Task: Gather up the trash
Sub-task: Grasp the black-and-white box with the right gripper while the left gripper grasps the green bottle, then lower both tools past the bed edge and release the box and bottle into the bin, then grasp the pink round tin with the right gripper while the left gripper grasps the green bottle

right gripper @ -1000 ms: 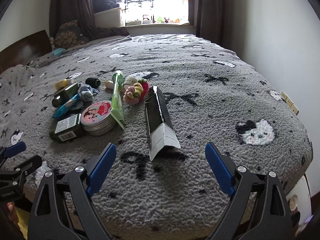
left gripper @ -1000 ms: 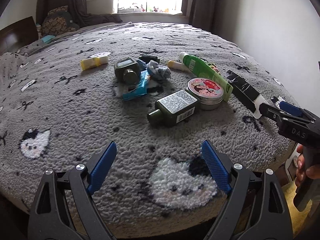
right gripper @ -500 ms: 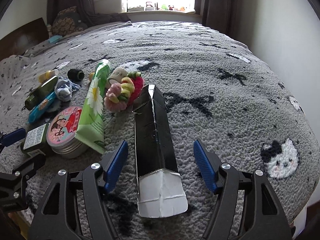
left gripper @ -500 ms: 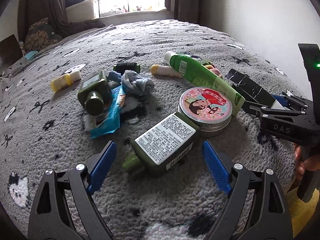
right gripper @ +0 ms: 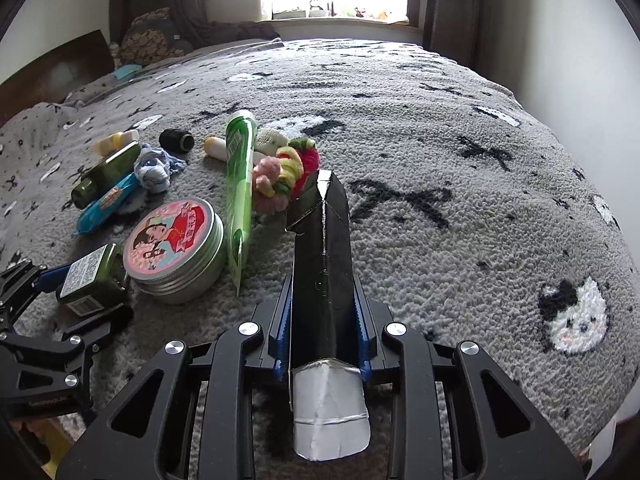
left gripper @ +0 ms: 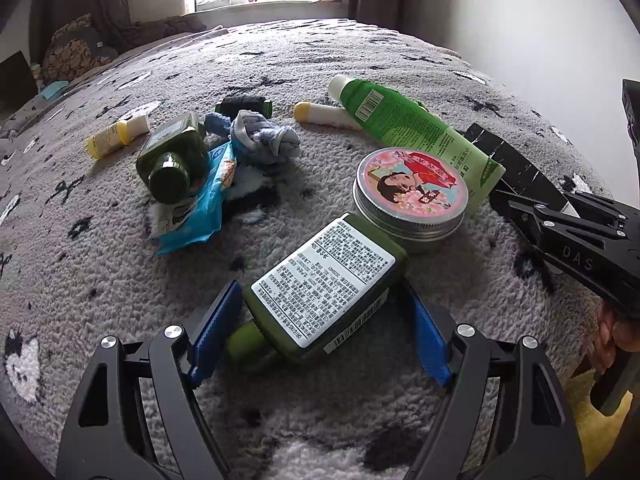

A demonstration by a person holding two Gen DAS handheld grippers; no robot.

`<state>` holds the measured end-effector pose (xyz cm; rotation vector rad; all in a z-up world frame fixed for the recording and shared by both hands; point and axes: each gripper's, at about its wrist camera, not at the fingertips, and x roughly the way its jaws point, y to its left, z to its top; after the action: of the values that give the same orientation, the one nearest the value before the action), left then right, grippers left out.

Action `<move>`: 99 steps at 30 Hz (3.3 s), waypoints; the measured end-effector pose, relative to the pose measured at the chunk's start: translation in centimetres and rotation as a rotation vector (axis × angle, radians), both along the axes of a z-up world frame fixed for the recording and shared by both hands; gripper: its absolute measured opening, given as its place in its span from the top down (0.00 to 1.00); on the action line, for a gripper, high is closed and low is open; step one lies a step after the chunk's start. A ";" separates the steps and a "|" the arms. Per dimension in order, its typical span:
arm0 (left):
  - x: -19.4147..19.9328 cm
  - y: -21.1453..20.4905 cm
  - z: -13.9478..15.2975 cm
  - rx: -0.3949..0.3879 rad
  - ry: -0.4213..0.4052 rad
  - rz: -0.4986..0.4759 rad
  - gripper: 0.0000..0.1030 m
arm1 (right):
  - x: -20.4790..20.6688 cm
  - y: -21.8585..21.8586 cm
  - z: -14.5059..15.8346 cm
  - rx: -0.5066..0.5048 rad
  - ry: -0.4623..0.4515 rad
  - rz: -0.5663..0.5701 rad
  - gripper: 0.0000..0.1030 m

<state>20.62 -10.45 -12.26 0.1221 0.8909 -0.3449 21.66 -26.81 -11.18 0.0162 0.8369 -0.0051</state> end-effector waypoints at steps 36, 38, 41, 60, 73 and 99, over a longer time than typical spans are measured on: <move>-19.0 9.3 2.9 -0.082 -0.076 0.104 0.87 | -21.4 9.0 5.2 0.044 -0.230 0.280 0.75; -19.6 9.5 2.1 -0.085 -0.054 0.095 0.88 | -21.7 9.4 4.6 0.046 -0.213 0.294 0.75; -20.2 9.5 0.7 -0.086 -0.009 0.079 0.88 | -21.8 10.0 3.1 0.047 -0.165 0.300 0.75; -21.6 9.4 -8.0 0.017 0.256 0.073 0.43 | -20.8 12.0 -9.4 0.112 0.337 0.332 0.70; -21.7 10.7 -9.8 0.042 0.275 0.117 0.17 | -21.1 10.7 -10.2 0.114 0.347 0.280 0.31; -14.8 10.6 -1.2 0.063 0.072 0.137 0.15 | -12.9 5.3 -0.3 0.146 0.040 0.191 0.26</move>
<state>5.80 0.15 -13.42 0.1062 0.9767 -0.1950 8.75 -21.52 -11.49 0.0739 0.8751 0.2359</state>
